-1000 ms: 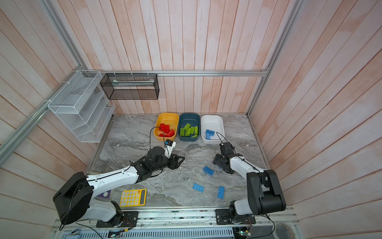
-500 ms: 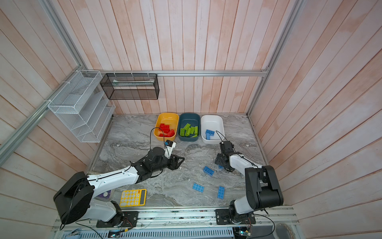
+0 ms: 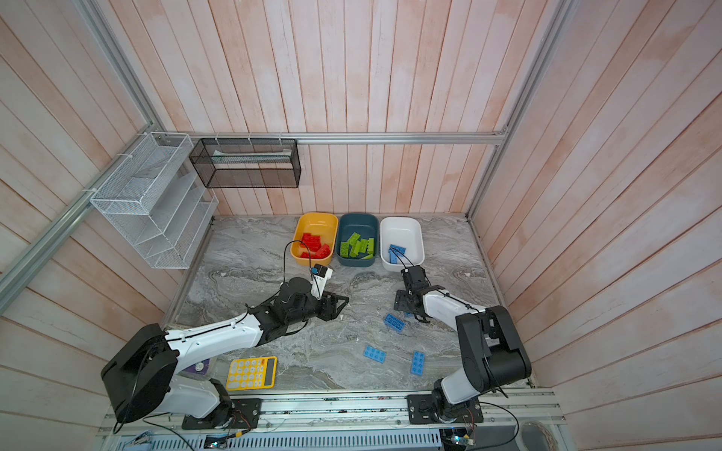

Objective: Sort the legos into containers by color
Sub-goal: Move the lego to the middle-right of the table, then pick up the lego from the middle-right of the table.

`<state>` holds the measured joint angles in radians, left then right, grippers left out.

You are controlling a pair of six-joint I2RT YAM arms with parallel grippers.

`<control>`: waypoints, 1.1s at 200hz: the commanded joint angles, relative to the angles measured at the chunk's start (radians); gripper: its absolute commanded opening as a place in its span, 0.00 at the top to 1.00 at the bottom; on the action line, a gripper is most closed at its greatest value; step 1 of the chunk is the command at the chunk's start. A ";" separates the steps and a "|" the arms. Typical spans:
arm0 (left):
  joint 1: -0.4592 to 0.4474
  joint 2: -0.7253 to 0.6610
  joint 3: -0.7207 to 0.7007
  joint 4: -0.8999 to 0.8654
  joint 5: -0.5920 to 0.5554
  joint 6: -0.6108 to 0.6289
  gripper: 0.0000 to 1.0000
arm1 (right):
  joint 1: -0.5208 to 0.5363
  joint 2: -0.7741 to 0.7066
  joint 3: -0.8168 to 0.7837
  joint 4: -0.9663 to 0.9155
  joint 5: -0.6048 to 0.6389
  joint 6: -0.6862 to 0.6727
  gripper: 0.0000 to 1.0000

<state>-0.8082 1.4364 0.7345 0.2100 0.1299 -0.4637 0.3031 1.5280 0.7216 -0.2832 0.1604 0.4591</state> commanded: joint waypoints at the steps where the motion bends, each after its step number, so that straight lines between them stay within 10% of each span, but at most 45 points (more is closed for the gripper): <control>1: -0.005 0.011 -0.010 0.017 0.007 0.013 0.38 | 0.048 0.048 -0.028 -0.102 -0.099 0.009 0.13; 53: -0.005 0.020 -0.004 0.021 0.013 0.011 0.38 | 0.106 0.043 -0.026 -0.130 -0.100 0.013 0.08; 151: -0.005 0.011 -0.004 0.003 0.005 0.012 0.38 | 0.141 0.067 0.018 -0.136 -0.053 0.024 0.40; 220: -0.005 -0.081 -0.054 -0.047 -0.012 0.005 0.38 | 0.136 0.007 0.225 -0.218 -0.069 0.002 0.42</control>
<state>-0.8082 1.4055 0.7177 0.1890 0.1291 -0.4641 0.4374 1.5528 0.8326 -0.4351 0.1188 0.4706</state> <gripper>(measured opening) 0.617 0.666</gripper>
